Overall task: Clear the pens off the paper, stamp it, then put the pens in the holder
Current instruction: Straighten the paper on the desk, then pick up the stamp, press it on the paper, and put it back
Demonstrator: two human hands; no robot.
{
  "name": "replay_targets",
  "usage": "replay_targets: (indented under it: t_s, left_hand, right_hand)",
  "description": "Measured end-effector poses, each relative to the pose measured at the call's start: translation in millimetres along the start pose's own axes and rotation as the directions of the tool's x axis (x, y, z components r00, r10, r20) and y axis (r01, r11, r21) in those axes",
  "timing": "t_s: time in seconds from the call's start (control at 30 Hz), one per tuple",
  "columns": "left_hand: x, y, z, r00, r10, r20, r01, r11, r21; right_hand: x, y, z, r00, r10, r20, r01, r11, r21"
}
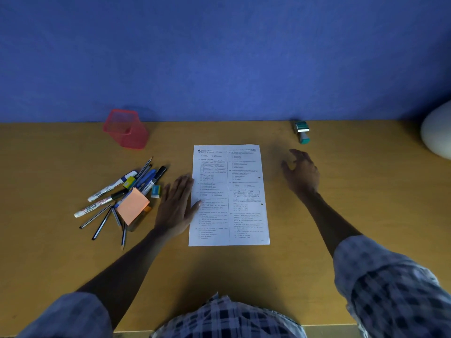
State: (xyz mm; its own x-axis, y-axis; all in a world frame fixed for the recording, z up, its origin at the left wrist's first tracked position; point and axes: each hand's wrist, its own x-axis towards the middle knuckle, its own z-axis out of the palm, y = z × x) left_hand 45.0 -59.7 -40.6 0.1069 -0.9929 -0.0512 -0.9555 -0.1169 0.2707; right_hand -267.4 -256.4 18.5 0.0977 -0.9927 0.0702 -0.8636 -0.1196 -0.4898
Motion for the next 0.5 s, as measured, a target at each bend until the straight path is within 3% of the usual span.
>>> replay_targets:
  t_s: [0.23,0.5]
  left_hand:
    - [0,3,-3,1.0,0.0,-0.01,0.0,1.0,0.01]
    - [0,4,-1,1.0,-0.009,0.002,0.009,1.0,0.03]
  right_hand:
    - [44,19,-5,0.972,0.219,-0.085,-0.22,0.975,-0.006]
    - [82,29,3,0.946,0.323,-0.025,-0.323,0.946,-0.001]
